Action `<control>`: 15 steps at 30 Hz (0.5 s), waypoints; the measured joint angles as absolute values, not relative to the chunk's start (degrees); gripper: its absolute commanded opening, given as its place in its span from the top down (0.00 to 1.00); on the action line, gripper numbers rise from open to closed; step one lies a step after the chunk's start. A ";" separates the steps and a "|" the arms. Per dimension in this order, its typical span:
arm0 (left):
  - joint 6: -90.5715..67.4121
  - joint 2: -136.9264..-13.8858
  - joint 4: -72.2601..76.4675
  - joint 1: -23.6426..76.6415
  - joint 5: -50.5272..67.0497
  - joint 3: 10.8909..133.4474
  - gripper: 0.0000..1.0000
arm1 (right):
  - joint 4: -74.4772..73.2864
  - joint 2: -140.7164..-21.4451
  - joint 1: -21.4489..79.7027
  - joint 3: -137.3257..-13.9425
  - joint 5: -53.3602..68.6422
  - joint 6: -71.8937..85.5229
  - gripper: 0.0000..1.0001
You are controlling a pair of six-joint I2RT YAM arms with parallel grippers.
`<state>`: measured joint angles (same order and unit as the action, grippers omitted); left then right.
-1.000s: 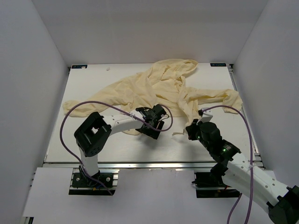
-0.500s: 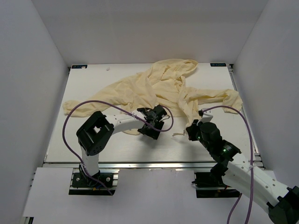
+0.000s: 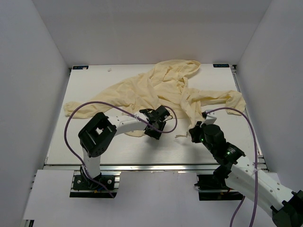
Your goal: Zip up the jacket
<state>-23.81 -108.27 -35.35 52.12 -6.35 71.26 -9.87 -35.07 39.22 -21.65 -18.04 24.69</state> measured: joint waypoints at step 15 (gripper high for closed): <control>-24.08 -110.98 -31.05 52.10 -3.79 73.56 0.92 | -10.70 -34.52 39.11 -21.65 -18.85 24.73 1.00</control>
<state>-24.08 -110.98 -31.05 52.10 -3.79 73.56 -10.70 -34.52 39.11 -21.65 -18.85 24.73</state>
